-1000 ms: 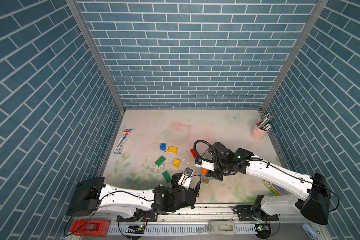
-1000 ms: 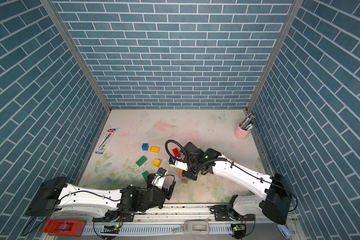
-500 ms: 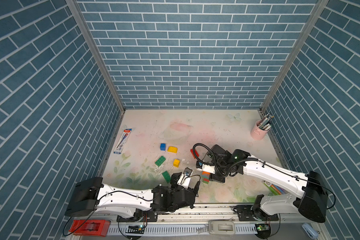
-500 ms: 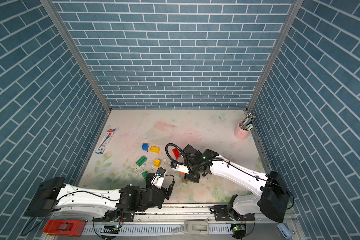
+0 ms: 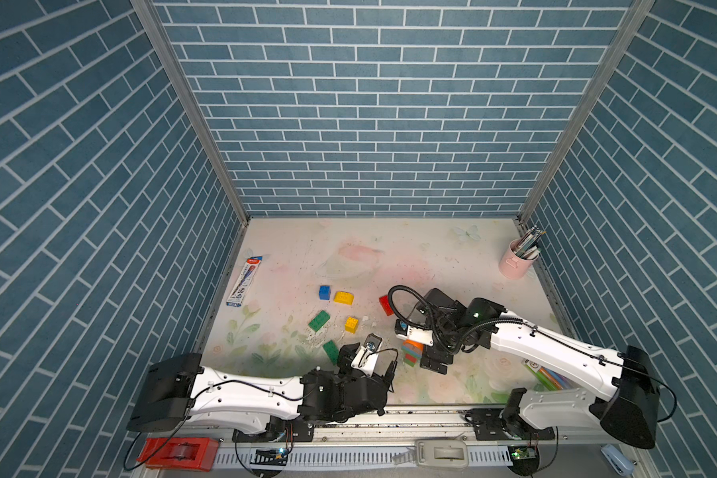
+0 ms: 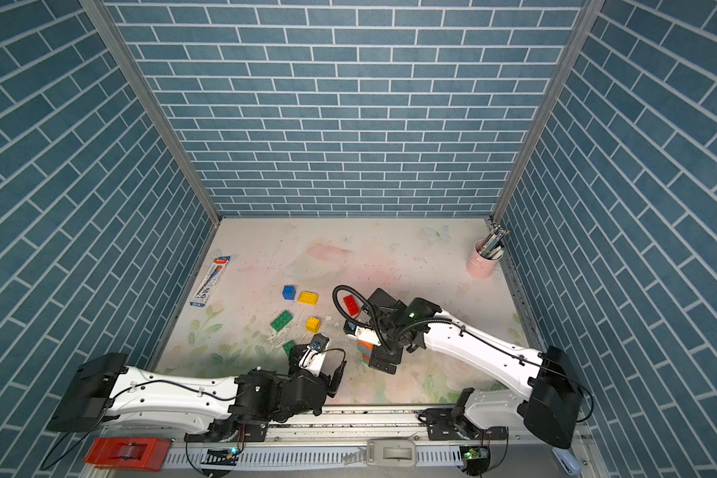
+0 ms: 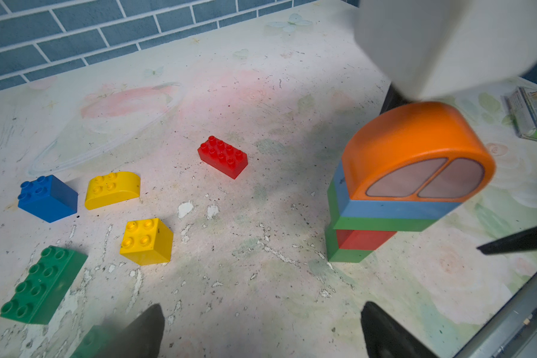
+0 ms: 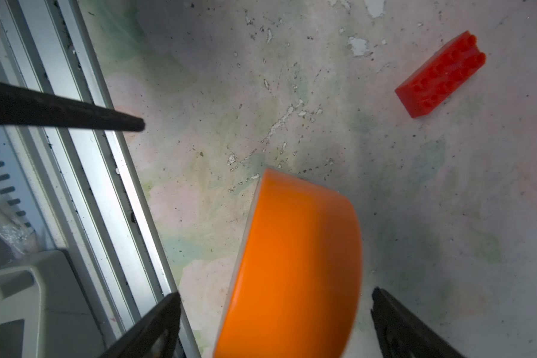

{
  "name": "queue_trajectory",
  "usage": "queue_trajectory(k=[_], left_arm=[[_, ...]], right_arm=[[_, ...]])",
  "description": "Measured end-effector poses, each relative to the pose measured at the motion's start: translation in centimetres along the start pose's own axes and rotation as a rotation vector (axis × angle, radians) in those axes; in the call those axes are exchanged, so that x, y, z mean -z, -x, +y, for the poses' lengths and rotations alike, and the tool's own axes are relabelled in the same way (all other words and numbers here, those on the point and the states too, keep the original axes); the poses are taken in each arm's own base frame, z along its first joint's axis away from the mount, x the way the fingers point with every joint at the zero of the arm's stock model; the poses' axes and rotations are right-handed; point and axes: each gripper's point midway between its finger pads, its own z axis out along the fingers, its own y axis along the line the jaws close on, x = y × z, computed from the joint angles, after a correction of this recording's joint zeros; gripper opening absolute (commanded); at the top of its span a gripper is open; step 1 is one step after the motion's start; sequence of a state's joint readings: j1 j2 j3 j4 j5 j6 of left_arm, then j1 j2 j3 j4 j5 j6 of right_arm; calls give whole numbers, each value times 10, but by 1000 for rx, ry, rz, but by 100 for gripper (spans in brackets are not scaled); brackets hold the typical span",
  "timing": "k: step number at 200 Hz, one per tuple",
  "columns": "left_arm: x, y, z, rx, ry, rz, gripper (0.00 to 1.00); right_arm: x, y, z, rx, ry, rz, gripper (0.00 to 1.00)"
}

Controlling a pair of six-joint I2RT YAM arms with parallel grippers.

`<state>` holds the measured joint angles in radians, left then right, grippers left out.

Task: Assemble an ice cream with lego
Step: Assemble the lego brick with the lego brick, then adjust the lego brick at the center of the board.

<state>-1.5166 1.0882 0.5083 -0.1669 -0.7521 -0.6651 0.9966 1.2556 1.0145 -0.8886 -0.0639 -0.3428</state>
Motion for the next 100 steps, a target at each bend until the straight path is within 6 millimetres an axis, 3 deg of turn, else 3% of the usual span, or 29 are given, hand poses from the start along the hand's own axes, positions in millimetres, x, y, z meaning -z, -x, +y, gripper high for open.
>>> queue_trajectory(k=[40, 100], left_arm=[[4, 13, 8, 36, -1, -27, 100], [4, 15, 15, 47, -3, -24, 100]], right_arm=[[18, 7, -5, -112, -67, -93, 98], [-12, -4, -5, -174, -115, -88, 98]])
